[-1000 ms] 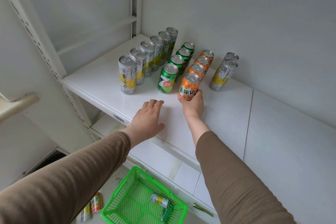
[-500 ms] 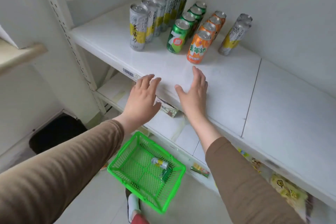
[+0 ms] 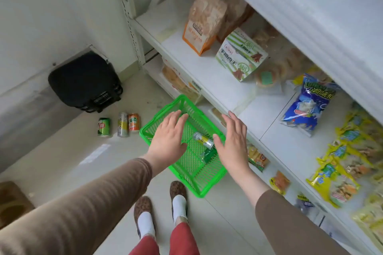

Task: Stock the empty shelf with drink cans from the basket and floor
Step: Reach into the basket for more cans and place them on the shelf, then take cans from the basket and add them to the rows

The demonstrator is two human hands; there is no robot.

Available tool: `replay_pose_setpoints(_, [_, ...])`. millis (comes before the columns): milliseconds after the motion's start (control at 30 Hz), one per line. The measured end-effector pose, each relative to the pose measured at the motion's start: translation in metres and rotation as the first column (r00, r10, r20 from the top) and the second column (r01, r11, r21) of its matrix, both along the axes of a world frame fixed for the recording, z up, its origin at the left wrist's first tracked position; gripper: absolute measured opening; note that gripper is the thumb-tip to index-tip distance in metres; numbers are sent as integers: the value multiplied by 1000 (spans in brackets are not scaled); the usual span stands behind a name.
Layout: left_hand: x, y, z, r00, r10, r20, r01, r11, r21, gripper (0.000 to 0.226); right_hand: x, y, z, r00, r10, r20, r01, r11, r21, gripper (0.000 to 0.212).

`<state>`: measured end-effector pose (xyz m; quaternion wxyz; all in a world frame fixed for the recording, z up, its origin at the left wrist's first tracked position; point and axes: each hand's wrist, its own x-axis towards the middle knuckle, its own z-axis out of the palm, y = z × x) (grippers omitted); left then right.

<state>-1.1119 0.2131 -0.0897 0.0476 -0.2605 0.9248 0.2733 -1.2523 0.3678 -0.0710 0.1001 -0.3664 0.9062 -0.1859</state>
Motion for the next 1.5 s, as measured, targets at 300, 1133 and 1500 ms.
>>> replay_pose_setpoints(300, [-8,69,-228,960,6,278,-46,990,137,89,-27,55,-256,954,-195,228,102,925,367,48])
replay_pose_setpoints(1133, [-27,57,-349,960,-23,280,-35,979,201,82,-70,-6,-408,959,269,87,-243,627,740,75])
replay_pose_setpoints(1500, [-10,-9,-44,996,74,48,-79,992,102,83,-32,-50,-32,980,67,187,-93,987,134,62])
